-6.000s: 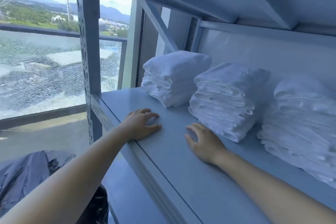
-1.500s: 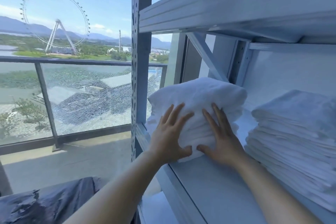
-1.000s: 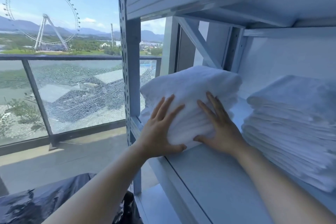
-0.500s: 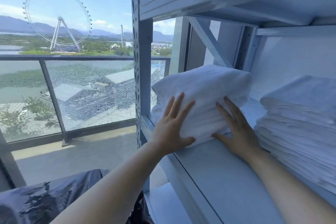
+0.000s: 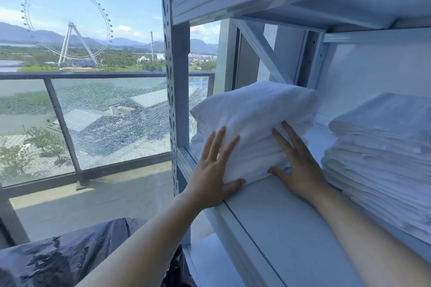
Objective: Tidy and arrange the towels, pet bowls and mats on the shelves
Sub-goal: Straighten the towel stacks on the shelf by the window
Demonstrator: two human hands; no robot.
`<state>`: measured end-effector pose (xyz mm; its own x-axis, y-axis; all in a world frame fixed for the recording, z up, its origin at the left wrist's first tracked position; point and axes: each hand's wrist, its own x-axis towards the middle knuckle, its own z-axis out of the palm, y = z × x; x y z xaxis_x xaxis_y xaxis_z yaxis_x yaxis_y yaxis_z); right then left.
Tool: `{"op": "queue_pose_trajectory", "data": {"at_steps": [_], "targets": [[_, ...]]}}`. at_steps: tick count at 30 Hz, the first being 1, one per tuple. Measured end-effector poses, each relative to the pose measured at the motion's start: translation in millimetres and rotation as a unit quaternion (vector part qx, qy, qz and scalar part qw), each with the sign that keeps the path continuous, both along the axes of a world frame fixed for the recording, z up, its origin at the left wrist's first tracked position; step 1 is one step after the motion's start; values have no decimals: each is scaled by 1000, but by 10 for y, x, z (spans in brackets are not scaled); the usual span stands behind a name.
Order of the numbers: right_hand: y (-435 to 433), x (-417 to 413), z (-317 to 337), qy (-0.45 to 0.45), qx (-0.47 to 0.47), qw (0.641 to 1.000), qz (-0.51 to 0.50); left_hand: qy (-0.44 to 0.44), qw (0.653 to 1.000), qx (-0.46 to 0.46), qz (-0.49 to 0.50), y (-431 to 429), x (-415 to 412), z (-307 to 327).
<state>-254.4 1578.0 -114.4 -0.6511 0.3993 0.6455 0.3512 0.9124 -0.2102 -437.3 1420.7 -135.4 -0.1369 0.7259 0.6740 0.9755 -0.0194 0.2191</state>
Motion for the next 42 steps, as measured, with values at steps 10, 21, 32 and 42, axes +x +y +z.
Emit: {"op": "queue_pose_trajectory", "data": {"at_steps": [10,21,32,42], "targets": [[38,-10,-26,10,-3,1000,-4,19,999,-44,-4,29,56,26],[-29,94,71,-6,-24,1000,-4,17,999,-22,29,-29,127,86],[-346,1197,542,13,97,994,-57,104,993,59,22,326,774,444],[-306,2225,478,15,65,981,-182,-158,978,-43,-131,969,1815,465]]}}
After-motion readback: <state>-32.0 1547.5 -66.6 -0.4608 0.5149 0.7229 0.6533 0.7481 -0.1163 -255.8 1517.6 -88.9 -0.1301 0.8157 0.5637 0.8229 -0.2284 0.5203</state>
